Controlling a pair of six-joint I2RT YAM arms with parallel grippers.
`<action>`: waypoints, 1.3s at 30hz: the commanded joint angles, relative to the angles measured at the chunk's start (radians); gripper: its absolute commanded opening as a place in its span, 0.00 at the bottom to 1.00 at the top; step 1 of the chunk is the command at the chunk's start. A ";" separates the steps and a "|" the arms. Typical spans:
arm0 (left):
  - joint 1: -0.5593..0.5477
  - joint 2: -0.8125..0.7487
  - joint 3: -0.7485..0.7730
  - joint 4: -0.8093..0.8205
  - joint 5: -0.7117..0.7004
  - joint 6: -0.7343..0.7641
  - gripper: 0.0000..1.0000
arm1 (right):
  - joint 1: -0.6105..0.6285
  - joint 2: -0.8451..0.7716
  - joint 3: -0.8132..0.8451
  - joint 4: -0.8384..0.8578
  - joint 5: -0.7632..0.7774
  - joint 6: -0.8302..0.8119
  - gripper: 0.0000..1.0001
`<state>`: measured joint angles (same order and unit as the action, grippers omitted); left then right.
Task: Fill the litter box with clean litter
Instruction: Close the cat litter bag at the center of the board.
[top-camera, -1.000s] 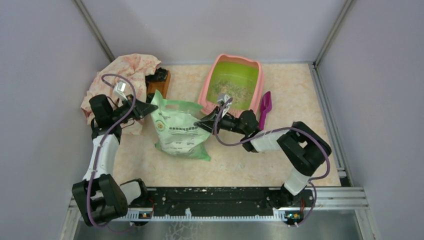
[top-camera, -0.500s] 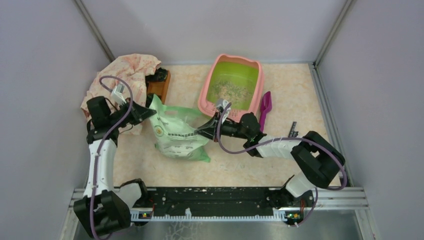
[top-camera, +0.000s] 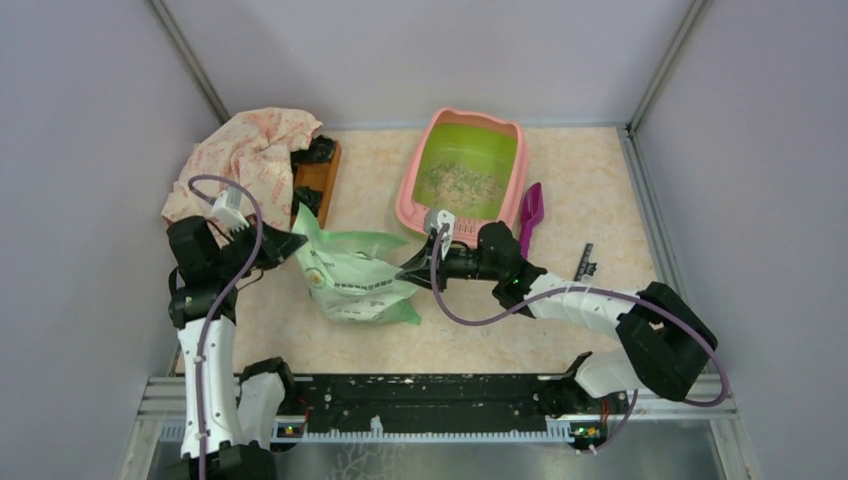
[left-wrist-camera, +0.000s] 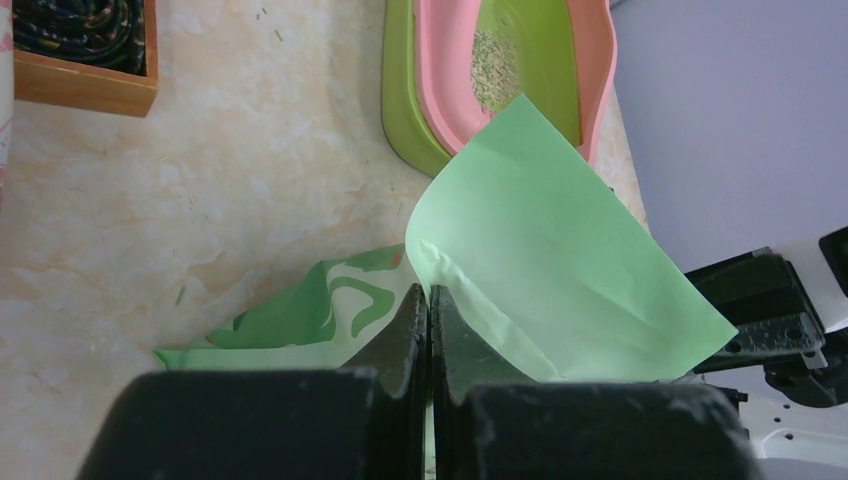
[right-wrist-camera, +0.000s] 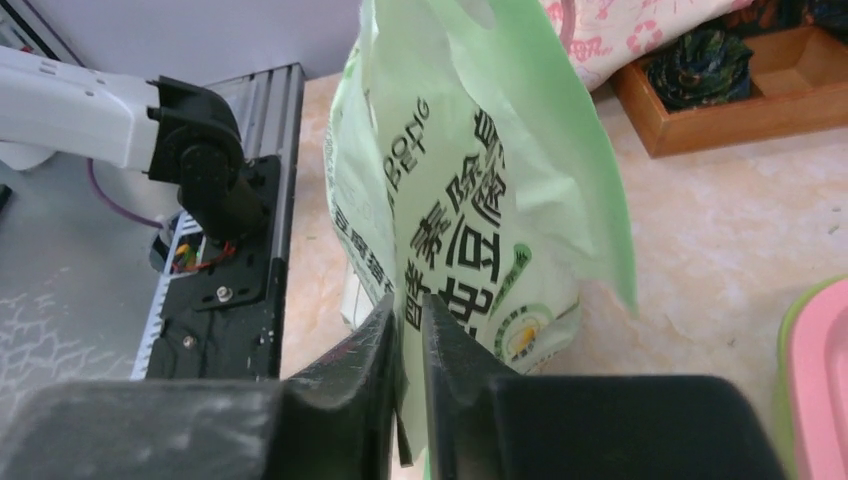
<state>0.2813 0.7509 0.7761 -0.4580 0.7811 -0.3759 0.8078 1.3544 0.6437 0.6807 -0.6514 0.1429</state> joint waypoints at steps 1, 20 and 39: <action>0.003 -0.023 -0.008 0.011 -0.043 0.012 0.00 | 0.004 -0.043 0.050 -0.108 -0.010 -0.107 0.28; -0.027 0.028 0.114 -0.052 -0.108 0.081 0.00 | 0.012 0.110 0.286 -0.089 -0.181 -0.066 0.65; -0.035 0.049 0.172 -0.044 -0.095 0.078 0.00 | 0.121 0.287 0.428 -0.045 0.051 -0.040 0.64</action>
<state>0.2436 0.8124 0.8730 -0.5774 0.6876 -0.3084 0.9100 1.6169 1.0157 0.5671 -0.6739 0.0895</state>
